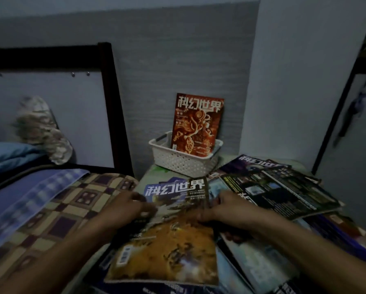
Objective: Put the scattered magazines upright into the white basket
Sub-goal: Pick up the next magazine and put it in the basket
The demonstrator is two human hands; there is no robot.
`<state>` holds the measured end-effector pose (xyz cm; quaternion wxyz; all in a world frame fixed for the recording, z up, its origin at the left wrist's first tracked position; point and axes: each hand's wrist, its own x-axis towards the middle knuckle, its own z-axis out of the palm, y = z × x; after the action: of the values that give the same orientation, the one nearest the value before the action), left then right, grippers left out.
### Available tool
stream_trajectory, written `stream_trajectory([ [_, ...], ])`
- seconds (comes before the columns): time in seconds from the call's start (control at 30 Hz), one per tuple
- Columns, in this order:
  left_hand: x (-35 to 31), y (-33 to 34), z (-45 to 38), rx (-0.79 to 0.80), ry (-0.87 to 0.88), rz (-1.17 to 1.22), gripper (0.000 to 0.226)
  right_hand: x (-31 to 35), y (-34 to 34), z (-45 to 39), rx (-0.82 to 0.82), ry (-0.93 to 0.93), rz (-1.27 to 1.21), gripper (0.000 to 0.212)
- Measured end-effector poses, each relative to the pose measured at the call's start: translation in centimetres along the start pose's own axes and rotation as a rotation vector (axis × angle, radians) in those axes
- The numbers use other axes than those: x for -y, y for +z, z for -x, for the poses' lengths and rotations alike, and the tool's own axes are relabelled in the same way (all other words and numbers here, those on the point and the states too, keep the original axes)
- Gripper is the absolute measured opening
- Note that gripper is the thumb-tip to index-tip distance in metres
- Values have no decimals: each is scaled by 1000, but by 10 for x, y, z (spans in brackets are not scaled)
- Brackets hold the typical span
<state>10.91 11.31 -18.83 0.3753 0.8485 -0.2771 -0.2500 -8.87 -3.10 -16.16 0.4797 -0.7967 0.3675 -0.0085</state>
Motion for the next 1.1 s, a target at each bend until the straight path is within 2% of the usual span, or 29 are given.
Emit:
stream_trajectory([
  [0.07, 4, 2, 5, -55, -17, 244, 43, 2, 4, 0, -37, -32, -64, 16],
  [0.13, 6, 1, 6, -107, 13, 383, 56, 1, 7, 1, -35, 3, -129, 18],
  [0.23, -3, -2, 11, -67, 60, 360, 44, -4, 11, 4, -60, -6, -163, 12],
  [0.3, -13, -7, 12, -76, 190, 347, 40, -3, 6, 5, -109, -26, -266, 13],
  [0.37, -33, -23, 15, -86, 353, 523, 38, 6, -11, 6, -261, -99, -484, 32],
  [0.43, -51, -41, 15, -122, 500, 684, 35, 20, -33, 10, -426, -248, -674, 43],
  [0.47, -58, -47, 14, -168, 576, 680, 31, 28, -43, 13, -472, -333, -688, 41],
  [0.57, -64, -45, 6, -304, 719, 491, 28, 39, -52, 19, -542, -470, -410, 25],
  [0.63, -56, -34, -5, -301, 697, 449, 29, 30, -44, 13, -540, -468, -265, 21],
  [0.73, -33, -18, -28, -245, 566, 398, 33, 8, -25, -3, -464, -487, -246, 16],
  [0.83, -12, -9, -45, -215, 484, 404, 45, 4, -21, -16, -485, -477, -286, 17],
  [0.93, -20, -18, -57, -319, 575, 456, 43, 20, -37, -28, -550, -564, -293, 17],
  [1.1, -101, -58, -85, -423, 788, 492, 23, 80, -92, -61, -734, -743, -264, 9],
])
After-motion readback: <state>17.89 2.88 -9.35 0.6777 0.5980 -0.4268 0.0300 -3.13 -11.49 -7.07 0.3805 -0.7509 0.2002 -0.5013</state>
